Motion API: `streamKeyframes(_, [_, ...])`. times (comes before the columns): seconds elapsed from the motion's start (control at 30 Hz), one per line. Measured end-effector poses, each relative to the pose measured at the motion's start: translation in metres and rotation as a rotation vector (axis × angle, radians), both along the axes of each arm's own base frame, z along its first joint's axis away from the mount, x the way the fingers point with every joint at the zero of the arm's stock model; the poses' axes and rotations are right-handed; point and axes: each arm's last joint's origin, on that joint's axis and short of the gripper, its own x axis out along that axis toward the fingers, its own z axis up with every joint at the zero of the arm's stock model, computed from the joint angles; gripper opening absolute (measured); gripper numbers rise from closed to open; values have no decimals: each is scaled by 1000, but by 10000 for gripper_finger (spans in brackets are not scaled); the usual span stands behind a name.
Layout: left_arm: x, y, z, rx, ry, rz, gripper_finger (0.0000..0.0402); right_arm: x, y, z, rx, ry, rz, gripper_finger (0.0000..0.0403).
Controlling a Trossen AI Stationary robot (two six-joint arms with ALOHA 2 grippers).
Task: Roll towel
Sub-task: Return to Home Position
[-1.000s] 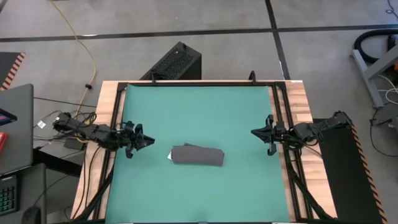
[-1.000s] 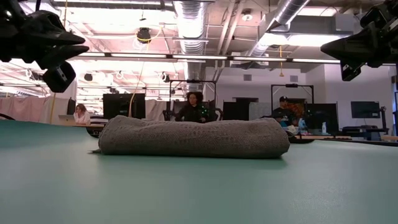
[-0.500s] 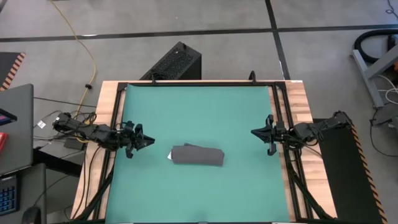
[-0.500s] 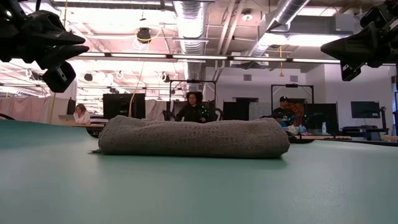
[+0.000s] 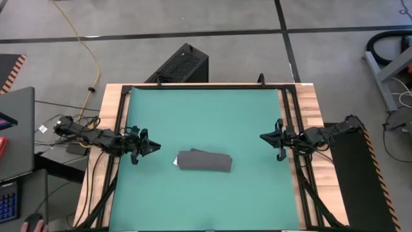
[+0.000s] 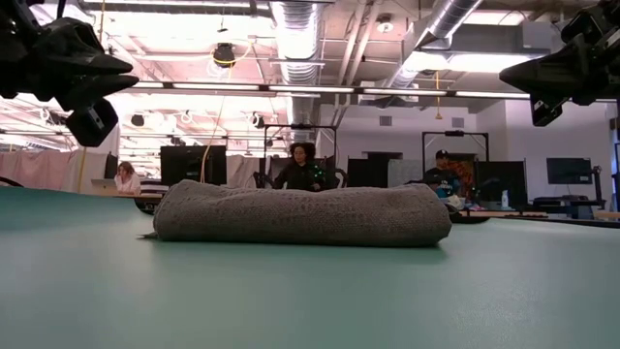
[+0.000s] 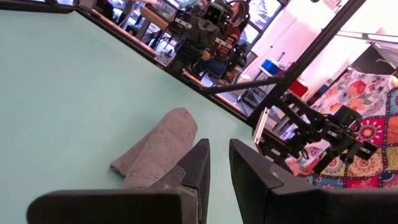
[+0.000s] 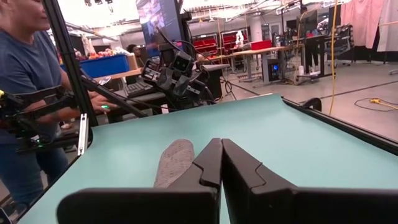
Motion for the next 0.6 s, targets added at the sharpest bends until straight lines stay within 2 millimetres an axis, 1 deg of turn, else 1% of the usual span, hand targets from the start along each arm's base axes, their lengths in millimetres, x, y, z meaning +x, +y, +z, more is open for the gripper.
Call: streamKeyframes(0.6, [1,0,-1,4,10,1,50,0,0,0,0,-1,0,31])
